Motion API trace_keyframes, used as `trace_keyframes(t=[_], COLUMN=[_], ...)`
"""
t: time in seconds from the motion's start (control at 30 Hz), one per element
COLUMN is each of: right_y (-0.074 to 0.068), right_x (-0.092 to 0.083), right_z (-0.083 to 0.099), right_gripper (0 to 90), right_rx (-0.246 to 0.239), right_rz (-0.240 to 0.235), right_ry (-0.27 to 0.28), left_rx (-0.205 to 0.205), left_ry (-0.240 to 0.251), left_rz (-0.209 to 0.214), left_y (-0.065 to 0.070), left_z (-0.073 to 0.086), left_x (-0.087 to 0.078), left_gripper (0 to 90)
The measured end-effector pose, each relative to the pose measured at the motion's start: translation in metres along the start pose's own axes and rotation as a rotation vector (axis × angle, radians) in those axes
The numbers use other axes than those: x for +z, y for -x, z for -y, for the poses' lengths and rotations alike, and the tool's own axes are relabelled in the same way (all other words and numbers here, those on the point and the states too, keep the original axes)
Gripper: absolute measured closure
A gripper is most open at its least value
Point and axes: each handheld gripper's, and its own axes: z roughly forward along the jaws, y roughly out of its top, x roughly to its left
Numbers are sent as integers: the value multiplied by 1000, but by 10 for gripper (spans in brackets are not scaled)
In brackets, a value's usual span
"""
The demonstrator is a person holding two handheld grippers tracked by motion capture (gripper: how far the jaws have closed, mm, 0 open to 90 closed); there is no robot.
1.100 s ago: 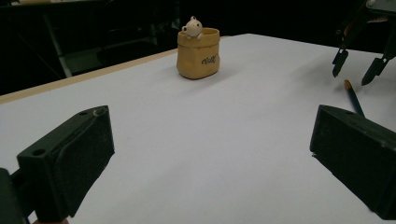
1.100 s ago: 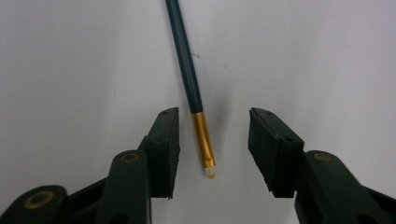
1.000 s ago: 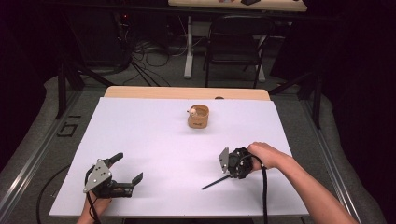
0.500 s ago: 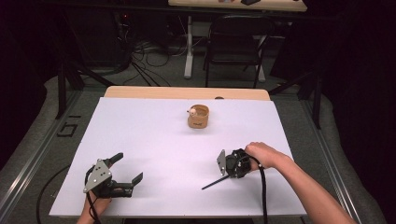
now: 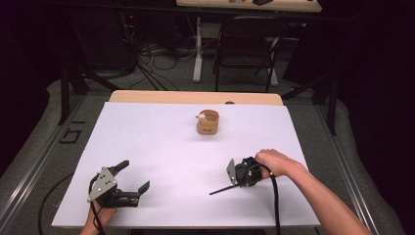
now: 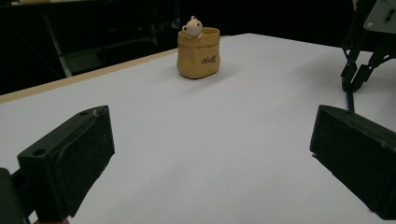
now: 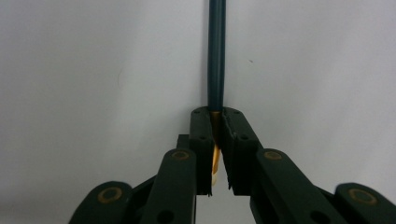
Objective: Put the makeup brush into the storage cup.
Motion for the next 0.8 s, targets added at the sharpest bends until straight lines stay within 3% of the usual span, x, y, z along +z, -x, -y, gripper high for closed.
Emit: trace_keyframes(t=[0.3,0.6,0.63,0.67,0.8], right_y=[-1,-4,-5,-4,-4], right_x=[-2,-14,-13,-17,-18], right_z=[0,2,2,1,0], right_gripper=[848,848,848,848,848], right_rx=[2,32,29,23,23], right_rz=[-5,26,52,38,54], right_ry=[17,10,29,-4,3], left_rx=[2,6,7,10,17], left_ry=[-3,-8,-8,-10,-12], left_rz=[-3,-1,0,0,4], left_y=[0,1,1,1,1], left_z=[0,-1,-1,-1,-2], left_x=[0,0,0,0,0], left_gripper=[0,0,0,0,0])
